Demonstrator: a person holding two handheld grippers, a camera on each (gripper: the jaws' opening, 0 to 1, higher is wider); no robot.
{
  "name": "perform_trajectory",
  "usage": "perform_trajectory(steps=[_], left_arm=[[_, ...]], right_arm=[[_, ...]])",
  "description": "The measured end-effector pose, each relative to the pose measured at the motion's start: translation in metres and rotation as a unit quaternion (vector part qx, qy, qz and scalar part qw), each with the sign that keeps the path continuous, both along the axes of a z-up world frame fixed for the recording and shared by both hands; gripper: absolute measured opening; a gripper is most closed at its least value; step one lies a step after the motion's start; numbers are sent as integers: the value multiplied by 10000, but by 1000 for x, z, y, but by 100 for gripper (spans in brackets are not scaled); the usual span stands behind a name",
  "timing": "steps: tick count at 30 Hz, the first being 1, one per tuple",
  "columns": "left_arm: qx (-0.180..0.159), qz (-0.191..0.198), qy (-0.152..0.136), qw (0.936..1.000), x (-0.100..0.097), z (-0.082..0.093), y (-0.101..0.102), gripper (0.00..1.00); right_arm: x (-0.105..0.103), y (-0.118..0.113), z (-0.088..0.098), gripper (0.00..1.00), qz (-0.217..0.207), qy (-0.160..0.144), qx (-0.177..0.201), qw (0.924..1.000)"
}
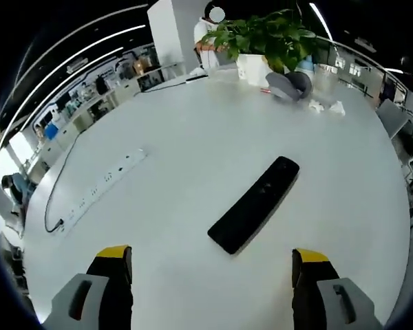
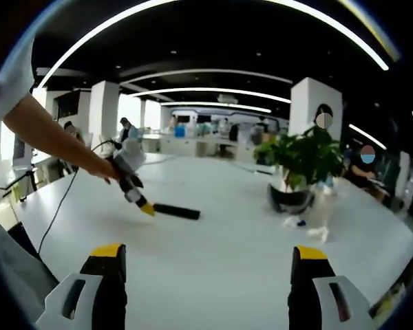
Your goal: Press the specified remote control buttons in sequence, fully releasing each button before pressing the next.
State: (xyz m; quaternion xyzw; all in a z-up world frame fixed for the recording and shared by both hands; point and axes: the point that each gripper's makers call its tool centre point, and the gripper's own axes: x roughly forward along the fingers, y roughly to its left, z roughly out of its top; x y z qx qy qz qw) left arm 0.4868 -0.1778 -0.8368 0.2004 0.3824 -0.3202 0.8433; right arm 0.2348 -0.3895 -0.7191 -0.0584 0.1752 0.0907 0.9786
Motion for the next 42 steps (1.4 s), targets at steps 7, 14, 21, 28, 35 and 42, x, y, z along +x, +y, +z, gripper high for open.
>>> perform_trajectory(steps=[7, 14, 21, 28, 35, 42], left_arm=[[-566, 370, -207, 9975, -18, 23, 8, 100], [-958, 756, -528, 9911, -43, 44, 24, 100], [-1200, 1003, -755, 9848, -57, 64, 38, 100], [-1412, 939, -1305, 9768, -75, 99, 35, 100], [-1641, 943, -1486, 9706, -104, 113, 34, 100], [-1984, 1308, -1568, 9586, -142, 120, 40, 100]], right_arm=[[1, -1, 3, 99, -45, -62, 31, 10000], [1, -1, 5, 99, -55, -122, 51, 9999], [1, -1, 8, 99, -52, -179, 78, 9998], [0, 0, 10, 99, -30, -223, 114, 9997], [0, 2, 10, 98, 2, -211, 110, 9997], [-1, 3, 10, 97, 9, -210, 114, 9997]])
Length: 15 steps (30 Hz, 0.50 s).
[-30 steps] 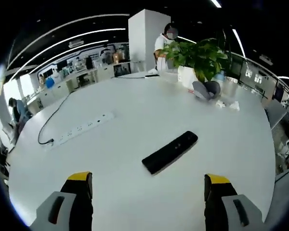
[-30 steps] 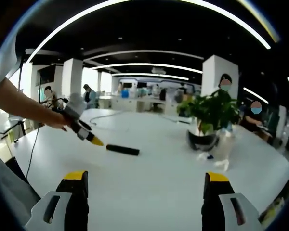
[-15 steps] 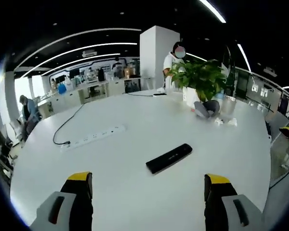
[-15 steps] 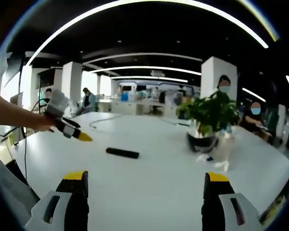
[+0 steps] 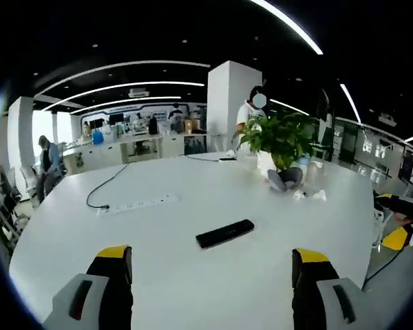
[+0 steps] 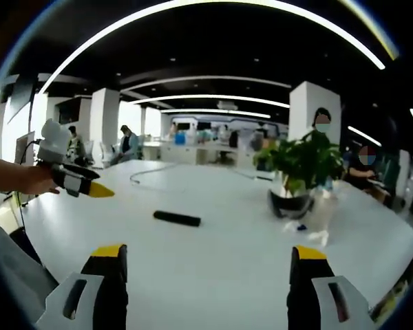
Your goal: Press the specified remote control buttons in sequence, fully releasing each button before pressing the next.
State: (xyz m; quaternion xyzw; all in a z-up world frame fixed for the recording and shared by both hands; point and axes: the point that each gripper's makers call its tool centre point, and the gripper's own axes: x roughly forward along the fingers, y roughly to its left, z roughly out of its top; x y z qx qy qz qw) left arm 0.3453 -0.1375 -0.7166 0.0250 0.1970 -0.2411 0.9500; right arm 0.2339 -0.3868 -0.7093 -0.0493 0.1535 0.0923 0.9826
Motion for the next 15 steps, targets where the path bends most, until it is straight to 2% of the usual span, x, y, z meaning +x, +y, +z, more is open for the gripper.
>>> perform_trajectory(steps=[5, 8, 11, 13, 15], left_arm=[[-102, 205, 115, 9997, -29, -6, 6, 100], [-41, 232, -43, 9997, -43, -3, 8, 100], [-144, 311, -134, 9993, -53, 2, 13, 100], [-65, 348, -227, 9991, -58, 4, 16, 100], [79, 392, -508, 9979, -68, 9, 21, 100]], right_arm=[[0, -1, 0, 96, -17, 2, -4, 10000], [-1, -1, -2, 96, -17, 32, -22, 10000], [-1, 0, -3, 96, 5, 65, -45, 10000], [-1, 2, -4, 95, 35, 87, -71, 9999], [-1, 4, -6, 95, 86, 119, -109, 9998]])
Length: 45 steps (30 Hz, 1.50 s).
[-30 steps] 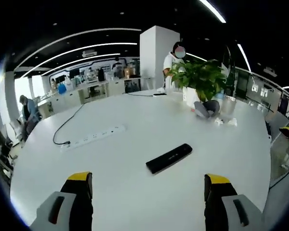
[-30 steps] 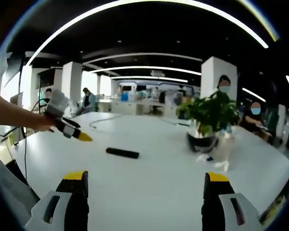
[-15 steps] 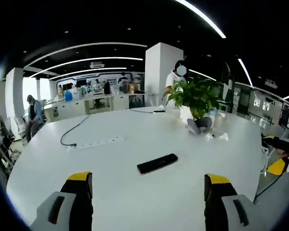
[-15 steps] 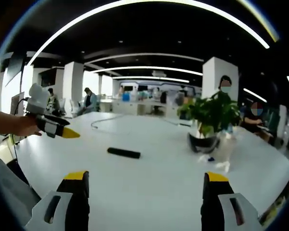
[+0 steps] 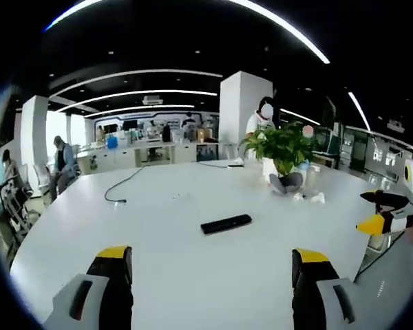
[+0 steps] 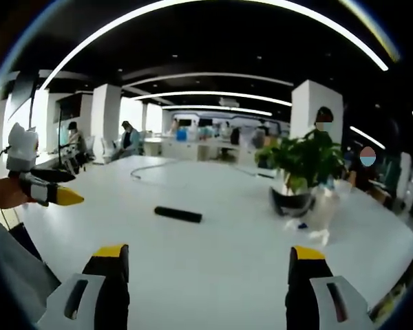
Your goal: Press the specified remote control buttons in sequence, fully releasing each button before pressing the next.
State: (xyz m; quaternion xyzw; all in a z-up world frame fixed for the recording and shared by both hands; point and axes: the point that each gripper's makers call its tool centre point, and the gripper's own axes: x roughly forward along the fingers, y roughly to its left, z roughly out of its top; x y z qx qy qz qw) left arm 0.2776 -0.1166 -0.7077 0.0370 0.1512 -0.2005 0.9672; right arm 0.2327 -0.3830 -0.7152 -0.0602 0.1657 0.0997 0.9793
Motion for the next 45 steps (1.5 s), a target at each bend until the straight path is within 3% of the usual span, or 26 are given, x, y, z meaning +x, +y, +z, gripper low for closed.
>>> perform_trajectory(steps=[7, 10, 11, 13, 15, 18, 24, 34, 38, 45], left_arm=[[-237, 228, 55, 9994, -24, -5, 6, 100], [48, 350, -48, 9994, -31, -9, 14, 100], [253, 437, -86, 9987, -34, -13, 20, 98], [352, 521, -97, 9980, -39, -20, 23, 93], [329, 557, -55, 9979, -38, -18, 25, 95], [7, 676, -456, 9967, -30, -1, 24, 95], [305, 645, -405, 9966, -32, -6, 23, 99], [163, 542, -347, 9978, -32, -7, 19, 100], [170, 624, -195, 9977, -34, -10, 22, 100], [-12, 678, -172, 9976, -34, -9, 23, 100]], right_arm=[[0, 2, -2, 95, 47, 54, -76, 9999], [0, 3, -3, 94, 67, 82, -100, 9999], [0, 4, -4, 94, 77, 87, -107, 9999], [-1, 3, -4, 94, 82, 91, -118, 9999], [-1, 4, -4, 92, 96, 92, -80, 9999], [-1, 3, -3, 92, 94, 83, -62, 9999], [-1, 5, -4, 92, 143, 114, -89, 9998], [-1, 4, -5, 92, 120, 139, -96, 9998], [-1, 1, -6, 91, 60, 174, -39, 9998], [-2, 3, -9, 91, 126, 222, -112, 9996]])
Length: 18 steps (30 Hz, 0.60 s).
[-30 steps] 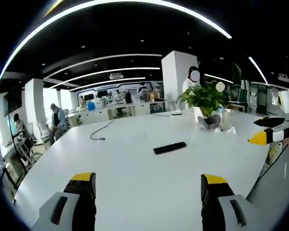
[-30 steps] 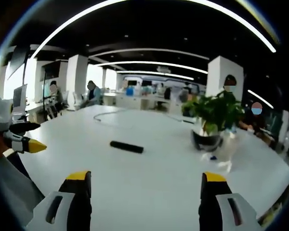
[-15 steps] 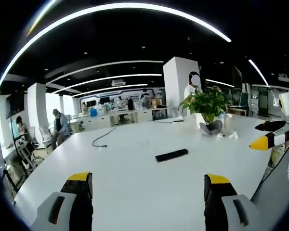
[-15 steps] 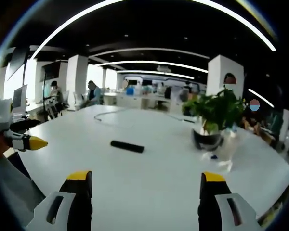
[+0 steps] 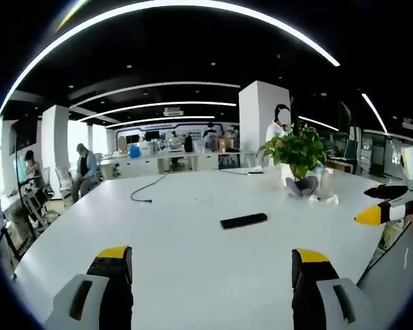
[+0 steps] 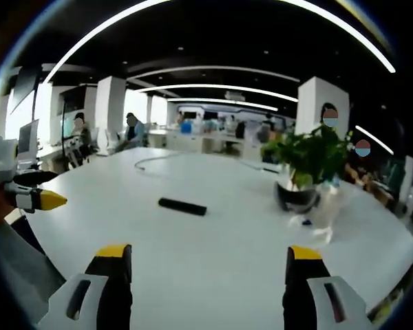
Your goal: Press the specified remote control buttons in sequence, fully releasing each button before pressing the next.
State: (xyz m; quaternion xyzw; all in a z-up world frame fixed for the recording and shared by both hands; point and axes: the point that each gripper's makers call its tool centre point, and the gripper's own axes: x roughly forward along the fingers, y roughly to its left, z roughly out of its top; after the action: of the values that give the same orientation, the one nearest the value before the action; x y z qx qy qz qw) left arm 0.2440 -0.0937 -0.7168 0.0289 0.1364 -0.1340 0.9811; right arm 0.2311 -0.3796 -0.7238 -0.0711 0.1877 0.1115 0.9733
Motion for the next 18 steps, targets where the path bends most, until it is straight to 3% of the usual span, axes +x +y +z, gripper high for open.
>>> perform_trajectory(steps=[18], left_arm=[[65, -72, 148, 9998, -1, -6, -4, 97]], right_arm=[[0, 5, -5, 91, 152, 84, -74, 9998]])
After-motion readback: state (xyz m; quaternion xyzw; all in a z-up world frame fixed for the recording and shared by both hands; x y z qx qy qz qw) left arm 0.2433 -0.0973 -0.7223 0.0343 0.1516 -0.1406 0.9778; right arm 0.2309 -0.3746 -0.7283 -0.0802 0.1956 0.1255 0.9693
